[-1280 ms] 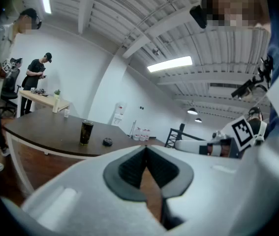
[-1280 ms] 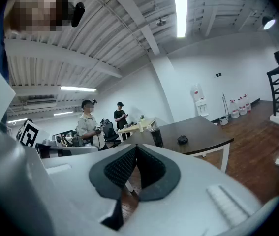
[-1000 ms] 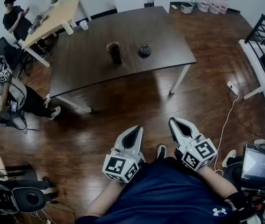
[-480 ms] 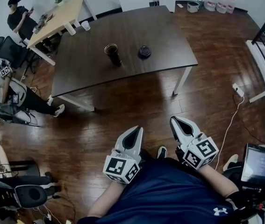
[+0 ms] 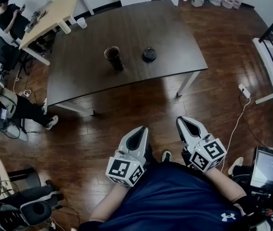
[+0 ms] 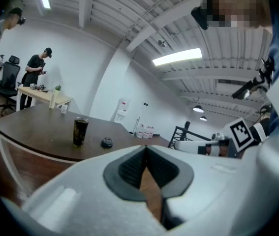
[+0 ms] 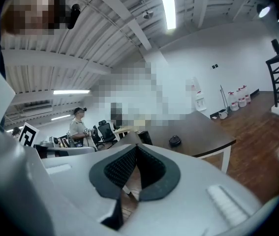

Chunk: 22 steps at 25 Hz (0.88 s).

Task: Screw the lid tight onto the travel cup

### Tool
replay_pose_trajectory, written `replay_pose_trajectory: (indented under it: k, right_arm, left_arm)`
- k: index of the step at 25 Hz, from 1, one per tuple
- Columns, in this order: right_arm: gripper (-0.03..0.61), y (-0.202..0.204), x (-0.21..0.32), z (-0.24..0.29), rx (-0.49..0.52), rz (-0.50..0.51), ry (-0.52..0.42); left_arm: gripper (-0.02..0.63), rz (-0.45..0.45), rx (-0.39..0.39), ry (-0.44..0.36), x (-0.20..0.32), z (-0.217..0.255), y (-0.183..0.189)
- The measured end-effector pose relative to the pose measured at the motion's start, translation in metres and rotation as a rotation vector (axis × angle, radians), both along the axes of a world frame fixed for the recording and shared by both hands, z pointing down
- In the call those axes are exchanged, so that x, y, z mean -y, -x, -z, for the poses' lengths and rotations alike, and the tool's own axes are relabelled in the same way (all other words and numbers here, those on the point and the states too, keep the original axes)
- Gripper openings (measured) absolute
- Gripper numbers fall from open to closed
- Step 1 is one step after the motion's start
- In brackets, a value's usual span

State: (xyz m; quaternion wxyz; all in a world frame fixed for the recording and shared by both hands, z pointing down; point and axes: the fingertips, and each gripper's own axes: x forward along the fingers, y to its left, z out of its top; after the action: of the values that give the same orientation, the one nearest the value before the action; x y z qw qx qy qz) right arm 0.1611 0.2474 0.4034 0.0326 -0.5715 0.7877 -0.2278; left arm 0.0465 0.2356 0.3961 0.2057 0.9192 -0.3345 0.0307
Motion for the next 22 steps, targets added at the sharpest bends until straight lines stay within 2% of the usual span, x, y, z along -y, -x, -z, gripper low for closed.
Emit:
replay_pose_trajectory:
  k: [9, 16, 22]
  right_arm:
    - [0.012, 0.015, 0.102, 0.031, -0.070, -0.081, -0.040]
    - [0.012, 0.028, 0.153, 0.023, -0.099, -0.088, 0.010]
    - [0.012, 0.014, 0.191, 0.015, -0.091, -0.080, 0.033]
  left_arm:
    - [0.005, -0.065, -0.061, -0.064, 0.113, 0.026, 0.021]
    - [0.005, -0.073, -0.057, -0.032, 0.166, 0.009, 0.040]
    - [0.005, -0.033, -0.034, -0.021, 0.201, 0.003, 0.038]
